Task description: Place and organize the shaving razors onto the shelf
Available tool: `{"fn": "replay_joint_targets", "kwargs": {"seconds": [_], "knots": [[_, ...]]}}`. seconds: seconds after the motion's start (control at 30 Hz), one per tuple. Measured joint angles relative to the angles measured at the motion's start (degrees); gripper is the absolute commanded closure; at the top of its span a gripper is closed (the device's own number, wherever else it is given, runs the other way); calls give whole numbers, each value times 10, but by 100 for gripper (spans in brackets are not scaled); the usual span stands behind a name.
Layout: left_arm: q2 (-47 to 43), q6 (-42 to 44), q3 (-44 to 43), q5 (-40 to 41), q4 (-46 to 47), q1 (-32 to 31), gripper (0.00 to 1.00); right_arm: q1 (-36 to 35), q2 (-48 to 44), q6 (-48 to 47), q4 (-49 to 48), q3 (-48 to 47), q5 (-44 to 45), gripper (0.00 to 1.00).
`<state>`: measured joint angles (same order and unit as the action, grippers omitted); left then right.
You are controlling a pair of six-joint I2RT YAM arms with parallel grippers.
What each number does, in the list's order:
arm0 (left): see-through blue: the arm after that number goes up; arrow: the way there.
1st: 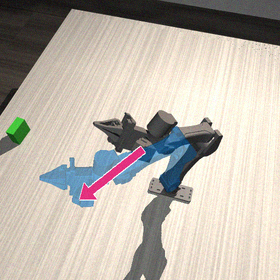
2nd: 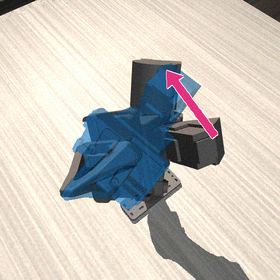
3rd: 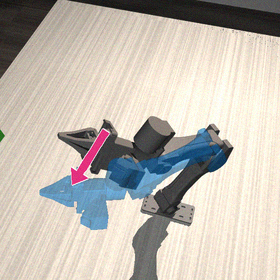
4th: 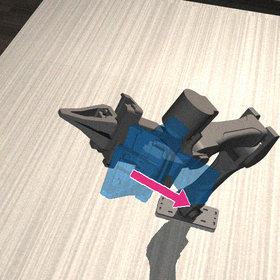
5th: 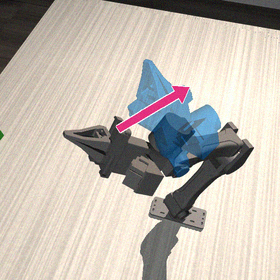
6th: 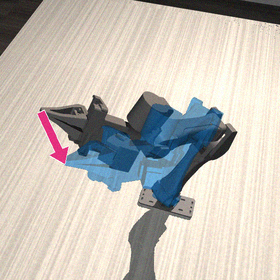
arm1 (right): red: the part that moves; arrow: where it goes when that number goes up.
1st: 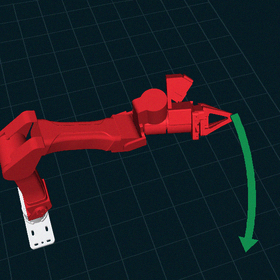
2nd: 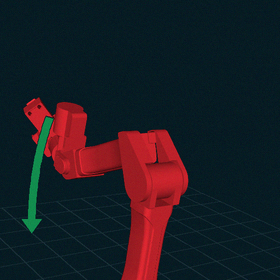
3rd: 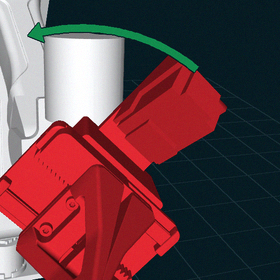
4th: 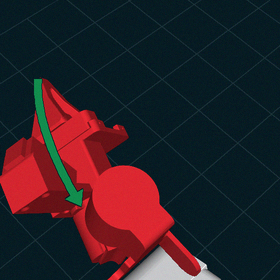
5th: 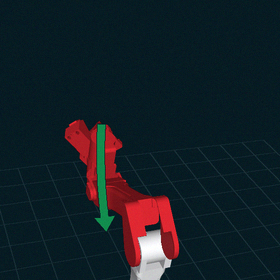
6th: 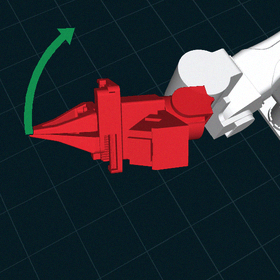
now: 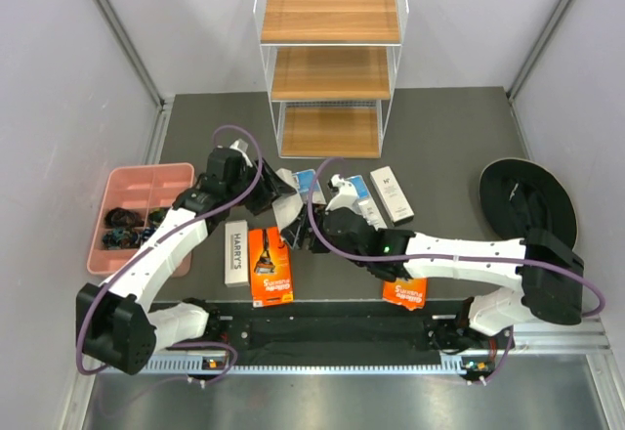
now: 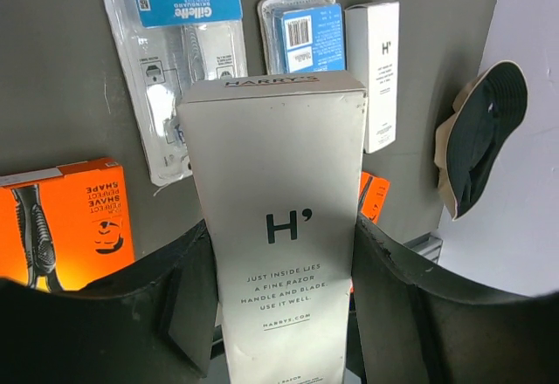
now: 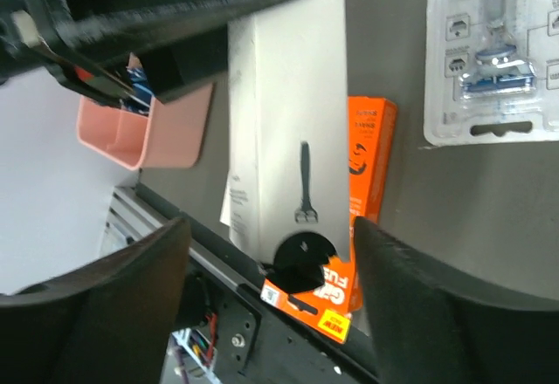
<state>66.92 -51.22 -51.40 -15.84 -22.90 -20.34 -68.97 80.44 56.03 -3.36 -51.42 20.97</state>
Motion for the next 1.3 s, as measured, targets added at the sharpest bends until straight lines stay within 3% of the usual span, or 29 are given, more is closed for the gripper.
{"fn": "replay_joint_targets", "kwargs": {"seconds": [0.23,0.4,0.63,0.87,1.0,1.03,1.3], "knots": [[-6,-8,12,-14,11,2,58,0,0,21,-24,9,12,55],[-8,-12,17,-20,23,5,58,1,0,28,-30,16,17,65],[-8,-21,31,-32,45,9,54,3,3,42,-42,23,17,91],[-9,-20,33,-37,53,12,30,5,4,43,-50,24,15,97],[-10,-21,33,-43,56,12,11,5,4,42,-58,26,9,97],[-10,-20,33,-46,57,12,1,5,4,42,-59,28,9,97],[-11,7,14,-19,9,12,1,5,5,42,-46,34,6,97]]}}
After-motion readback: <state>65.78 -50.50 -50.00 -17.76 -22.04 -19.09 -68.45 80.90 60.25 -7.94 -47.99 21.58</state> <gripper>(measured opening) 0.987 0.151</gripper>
